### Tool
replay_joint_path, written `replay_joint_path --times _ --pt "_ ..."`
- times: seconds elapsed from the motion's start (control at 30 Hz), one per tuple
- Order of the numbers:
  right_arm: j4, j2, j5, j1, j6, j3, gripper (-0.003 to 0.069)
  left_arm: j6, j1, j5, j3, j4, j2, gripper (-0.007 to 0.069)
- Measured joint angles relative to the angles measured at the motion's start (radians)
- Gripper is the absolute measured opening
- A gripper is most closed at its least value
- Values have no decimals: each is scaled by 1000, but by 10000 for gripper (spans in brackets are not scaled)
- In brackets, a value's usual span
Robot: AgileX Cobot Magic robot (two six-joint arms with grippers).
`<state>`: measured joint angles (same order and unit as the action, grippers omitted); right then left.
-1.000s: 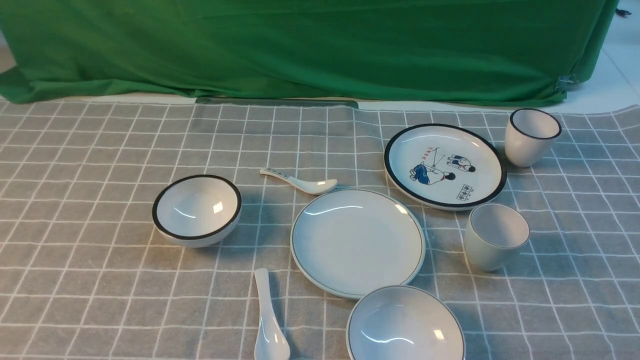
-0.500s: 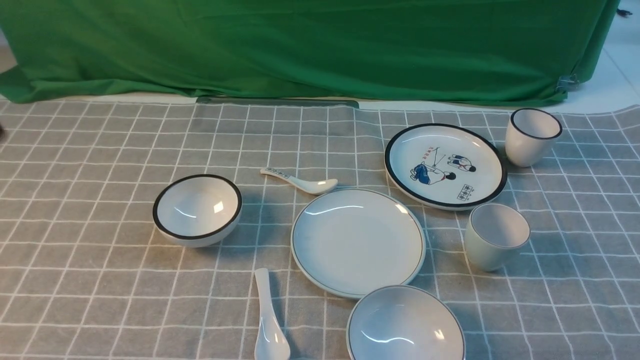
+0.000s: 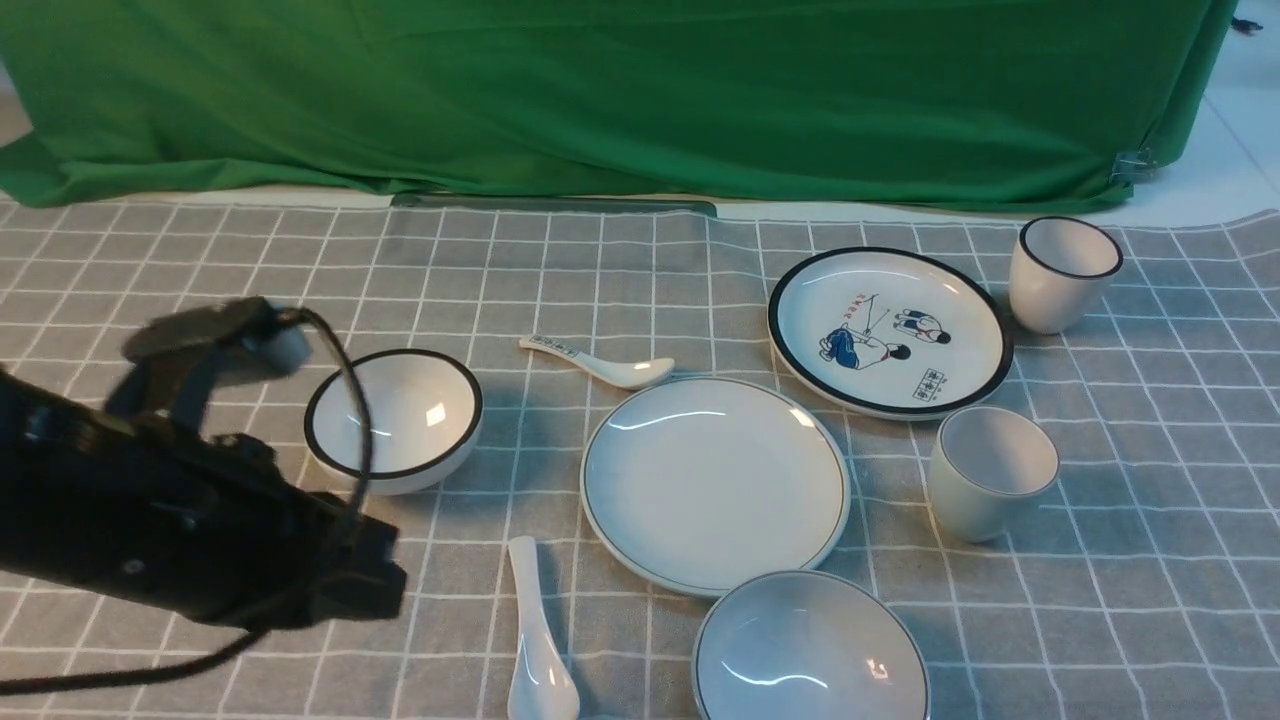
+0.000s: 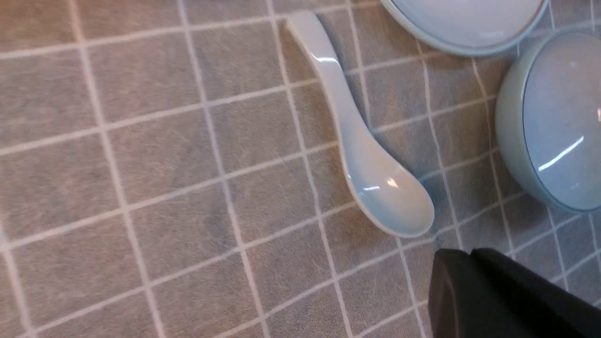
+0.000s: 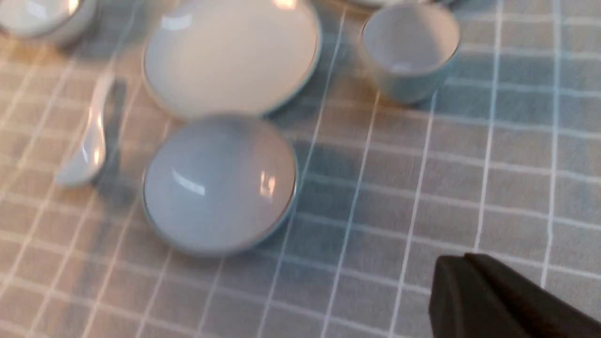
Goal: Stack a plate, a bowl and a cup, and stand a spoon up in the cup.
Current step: Use the right arm to grab a blue rice bowl
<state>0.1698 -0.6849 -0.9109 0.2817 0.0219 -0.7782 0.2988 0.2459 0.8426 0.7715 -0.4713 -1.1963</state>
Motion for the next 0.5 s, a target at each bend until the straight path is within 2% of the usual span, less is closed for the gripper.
replay_joint_path --times 0.13,0.2,0.23,0.3,0.4,0.5 --pt "-32 -224 -9 129 28 -59 22 -149 200 -57 28 142 -49 0" --pt "-96 -318 35 226 -22 -65 22 -200 262 -80 46 185 -65 0" --pt "-104 -327 35 235 -30 -65 22 -202 266 -80 48 185 -65 0" --pt "-197 -432 87 323 -145 -65 55 -227 293 -83 56 198 -66 0" --pt "-244 -522 153 389 -206 -65 171 -235 295 -76 59 224 -66 0" --pt "-255 -613 242 437 -258 -67 430 -239 283 -49 59 250 -66 1"
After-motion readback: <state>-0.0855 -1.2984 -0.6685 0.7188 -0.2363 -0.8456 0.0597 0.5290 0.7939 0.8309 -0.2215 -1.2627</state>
